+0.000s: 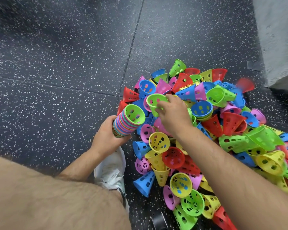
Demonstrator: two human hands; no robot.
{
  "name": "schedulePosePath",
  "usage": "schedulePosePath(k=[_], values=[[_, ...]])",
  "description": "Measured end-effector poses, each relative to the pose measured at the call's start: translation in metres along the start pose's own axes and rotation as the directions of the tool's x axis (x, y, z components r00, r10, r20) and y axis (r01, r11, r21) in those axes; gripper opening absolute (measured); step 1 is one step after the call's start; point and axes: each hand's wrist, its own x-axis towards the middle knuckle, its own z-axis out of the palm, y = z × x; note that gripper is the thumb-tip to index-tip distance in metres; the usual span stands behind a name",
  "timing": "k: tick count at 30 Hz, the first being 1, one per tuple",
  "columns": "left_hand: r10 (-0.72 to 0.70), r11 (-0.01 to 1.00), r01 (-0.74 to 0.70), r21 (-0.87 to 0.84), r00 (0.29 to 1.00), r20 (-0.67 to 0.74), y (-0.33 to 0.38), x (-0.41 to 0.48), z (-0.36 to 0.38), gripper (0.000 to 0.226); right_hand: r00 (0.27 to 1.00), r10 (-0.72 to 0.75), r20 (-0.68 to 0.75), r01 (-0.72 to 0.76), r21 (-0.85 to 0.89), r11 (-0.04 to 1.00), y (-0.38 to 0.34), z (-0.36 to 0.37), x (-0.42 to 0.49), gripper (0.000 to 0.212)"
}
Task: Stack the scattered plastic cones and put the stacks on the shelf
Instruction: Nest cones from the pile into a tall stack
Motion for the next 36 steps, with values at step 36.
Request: schedulePosePath(k=[36], values=[[0.116, 0.985, -0.127, 0.121, 0.989, 0.09, 0.0, -0.027, 0.007, 0.072, 0.981, 0.098, 0.165, -0.048, -0.284, 0.958, -0.015, 0.038, -0.09, 0.089]])
